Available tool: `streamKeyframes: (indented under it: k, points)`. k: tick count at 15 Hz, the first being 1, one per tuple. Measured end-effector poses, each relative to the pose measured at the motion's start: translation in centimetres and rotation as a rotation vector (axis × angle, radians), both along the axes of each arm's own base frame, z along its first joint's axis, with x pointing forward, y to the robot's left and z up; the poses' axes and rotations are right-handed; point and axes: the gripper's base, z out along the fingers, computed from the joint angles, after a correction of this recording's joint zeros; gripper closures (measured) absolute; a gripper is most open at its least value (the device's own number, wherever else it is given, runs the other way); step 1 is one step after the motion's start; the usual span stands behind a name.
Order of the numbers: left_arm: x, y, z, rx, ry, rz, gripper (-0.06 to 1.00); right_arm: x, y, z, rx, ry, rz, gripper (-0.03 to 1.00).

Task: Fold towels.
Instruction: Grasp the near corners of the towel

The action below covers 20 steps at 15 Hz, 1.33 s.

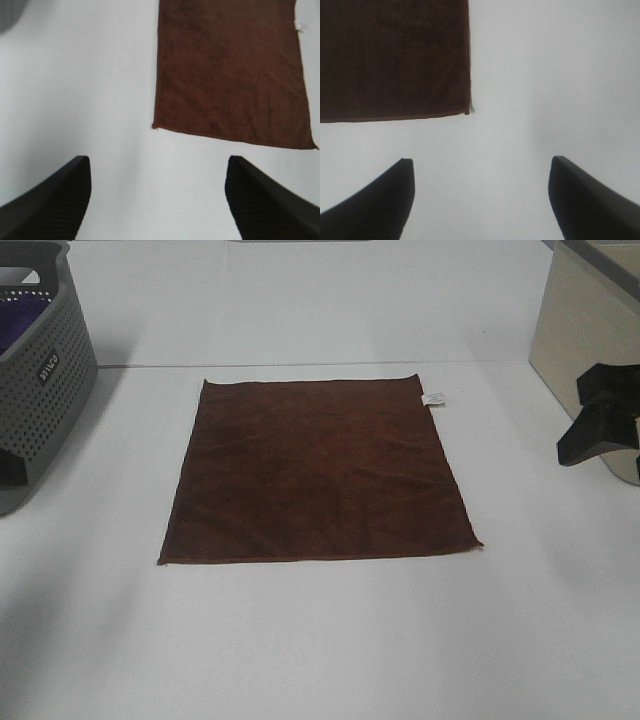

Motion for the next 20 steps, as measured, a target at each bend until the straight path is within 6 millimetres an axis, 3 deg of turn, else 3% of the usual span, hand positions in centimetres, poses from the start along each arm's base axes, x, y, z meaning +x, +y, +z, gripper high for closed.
streamKeyframes:
  k: [1, 2, 4, 8, 13, 18, 20]
  points:
    - [1.1, -0.1, -1.7, -0.003, 0.070, -0.001, 0.23, 0.9, 0.1, -0.9, 0.007, 0.038, 0.001, 0.26]
    - [2.6, -0.3, -4.6, -0.028, 0.181, -0.005, 0.23, 2.5, 0.2, -2.9, 0.045, 0.107, 0.003, 0.26]
    - [4.0, -0.6, -6.3, -0.049, 0.230, -0.021, 0.23, 3.6, 0.0, -4.1, 0.127, 0.134, 0.008, 0.26]
    - [8.2, -1.6, -8.6, -0.138, 0.220, -0.085, 0.23, 6.9, -1.5, -7.0, 0.355, 0.173, 0.026, 0.26]
    - [12.5, -2.6, -12.4, -0.244, 0.266, -0.147, 0.23, 9.3, -1.9, -10.1, 0.358, 0.251, 0.063, 0.26]
    - [14.6, -3.8, -14.4, -0.279, 0.295, -0.170, 0.23, 10.8, -1.7, -12.8, 0.366, 0.297, 0.081, 0.26]
    - [14.6, -5.3, -14.7, -0.283, 0.304, -0.188, 0.23, 11.4, 0.1, -13.9, 0.357, 0.318, 0.128, 0.26]
